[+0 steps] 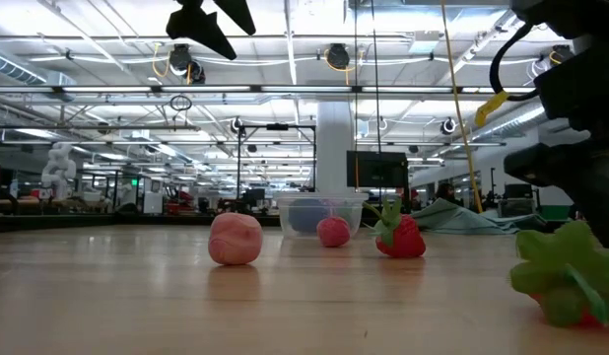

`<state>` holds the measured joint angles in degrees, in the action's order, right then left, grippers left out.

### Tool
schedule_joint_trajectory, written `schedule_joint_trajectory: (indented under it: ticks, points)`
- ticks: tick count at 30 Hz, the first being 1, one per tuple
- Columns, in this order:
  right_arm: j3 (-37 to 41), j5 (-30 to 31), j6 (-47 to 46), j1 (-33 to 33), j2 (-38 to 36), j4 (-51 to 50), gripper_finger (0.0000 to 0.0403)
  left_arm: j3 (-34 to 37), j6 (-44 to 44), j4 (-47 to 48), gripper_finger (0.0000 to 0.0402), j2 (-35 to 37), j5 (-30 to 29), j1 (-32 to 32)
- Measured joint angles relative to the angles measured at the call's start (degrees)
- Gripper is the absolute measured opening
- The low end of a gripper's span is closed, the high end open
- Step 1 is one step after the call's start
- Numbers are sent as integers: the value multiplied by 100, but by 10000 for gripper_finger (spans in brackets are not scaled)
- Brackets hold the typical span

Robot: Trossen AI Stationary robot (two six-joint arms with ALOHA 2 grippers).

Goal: Pick and placing Produce into tupperware
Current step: Put the red dragon fruit into the transparent bin

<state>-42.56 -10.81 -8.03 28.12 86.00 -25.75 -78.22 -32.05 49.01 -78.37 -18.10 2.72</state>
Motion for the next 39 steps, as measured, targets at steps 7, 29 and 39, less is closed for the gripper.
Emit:
schedule_joint_trajectory:
  ticks: [7, 29, 39]
  points:
    - [14, 0, -1, 0, 2, 81, 274, 0, -4, 0, 296, 0, 1, 0]
    - [-95, 6, -26, -86, -4, 189, 230, 1, -17, 0, 296, 0, 0, 0]
    - [-405, 12, 262, -281, -9, -9, 229, 1, -17, -1, 296, 0, 0, 0]
